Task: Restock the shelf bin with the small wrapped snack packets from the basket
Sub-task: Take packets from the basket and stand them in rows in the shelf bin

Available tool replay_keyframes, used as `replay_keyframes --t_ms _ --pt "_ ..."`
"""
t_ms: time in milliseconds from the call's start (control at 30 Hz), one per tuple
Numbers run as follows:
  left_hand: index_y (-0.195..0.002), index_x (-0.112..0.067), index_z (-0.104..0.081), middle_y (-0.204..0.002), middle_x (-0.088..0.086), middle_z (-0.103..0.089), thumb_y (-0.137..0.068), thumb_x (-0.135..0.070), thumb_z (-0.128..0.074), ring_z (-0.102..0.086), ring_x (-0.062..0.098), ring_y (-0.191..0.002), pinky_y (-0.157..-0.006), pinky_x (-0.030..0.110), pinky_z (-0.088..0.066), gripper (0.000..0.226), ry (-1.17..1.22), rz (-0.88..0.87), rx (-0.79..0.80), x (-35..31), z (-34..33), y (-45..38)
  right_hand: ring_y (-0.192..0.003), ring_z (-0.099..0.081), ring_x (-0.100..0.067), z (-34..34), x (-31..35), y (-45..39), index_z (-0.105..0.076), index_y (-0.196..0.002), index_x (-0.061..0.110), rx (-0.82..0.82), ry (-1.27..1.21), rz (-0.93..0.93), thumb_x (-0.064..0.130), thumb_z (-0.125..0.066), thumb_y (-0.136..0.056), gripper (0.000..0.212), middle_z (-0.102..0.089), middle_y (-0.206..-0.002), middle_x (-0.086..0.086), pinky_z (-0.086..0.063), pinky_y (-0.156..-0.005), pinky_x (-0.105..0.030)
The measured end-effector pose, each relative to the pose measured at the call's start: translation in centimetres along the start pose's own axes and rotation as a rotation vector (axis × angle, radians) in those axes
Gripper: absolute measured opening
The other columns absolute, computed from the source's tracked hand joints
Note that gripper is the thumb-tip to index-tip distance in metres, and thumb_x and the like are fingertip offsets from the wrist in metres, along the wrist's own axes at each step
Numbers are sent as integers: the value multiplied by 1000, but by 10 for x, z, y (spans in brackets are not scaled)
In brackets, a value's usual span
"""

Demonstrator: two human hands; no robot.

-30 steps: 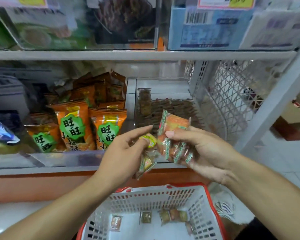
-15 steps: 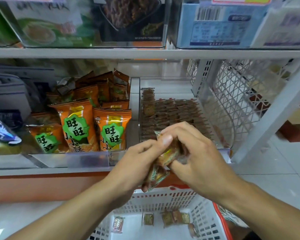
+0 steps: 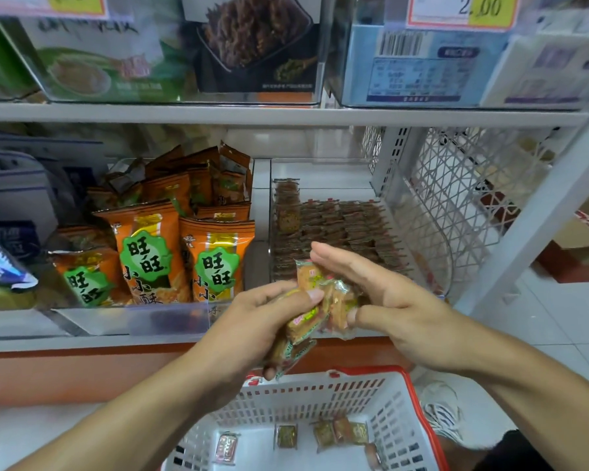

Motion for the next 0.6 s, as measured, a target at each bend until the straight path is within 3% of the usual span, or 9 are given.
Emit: replay_keyframes --t_ms 100,167,267,333,467,600 --pt "-110 -23 -75 -70 4 -61 -89 -50 -71 -50 10 -44 -36 17 -35 35 39 -22 41 -8 2 1 -125 -56 -4 7 2 2 -46 -142 15 11 -132 5 -17 -54 -91 61 -49 -150 0 -50 -96 -25" --pt "-116 -24 -74 -72 3 -62 -88 -51 -69 -53 10 -46 -36 18 -36 40 68 -25 96 -12 -1 2 -122 -61 -14 13 4 3 -49 -140 9 -18 -237 14 -9 -61 -86 59 -57 -144 -5 -53 -94 -27" --pt "-125 -25 -71 -78 11 -61 -86 -53 -69 -53 17 -53 -49 25 -39 48 78 -50 153 -16 -4 4 -121 -63 -21 30 2 4 -57 -133 13 -165 -336 20 2 -73 -74 63 -63 -135 -5 -53 -99 -33" --pt "-128 -26 -69 -91 15 -57 -84 -55 -70 -51 24 -67 -60 33 -36 53 62 -48 147 -13 -2 3 -116 -66 -25 37 -5 4 -61 -129 16 -236 -390 -30 9 -79 -69 63 -67 -128 -8 -57 -91 -33" --pt "-123 -23 -70 -81 15 -56 -83 -54 -72 -52 16 -52 -44 22 -38 51 42 -93 89 -12 1 2 -101 -72 -26 28 -20 5 -65 -124 10 -224 -502 -175 15 -77 -76 50 -72 -117 -15 -60 -80 -30" --pt "-119 -24 -73 -75 9 -60 -79 -53 -74 -51 17 -50 -42 21 -38 50 30 -147 12 -14 5 1 -110 -70 -28 18 -24 6 -72 -118 7 -159 -561 -220 13 -69 -85 34 -72 -117 -18 -59 -84 -29"
Point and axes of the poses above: each hand's wrist, its own y-axis away from the middle knuckle, its own z-axis out of the back of the hand, x = y × z, the point moved 10 cm from there along -y, towards the middle knuckle
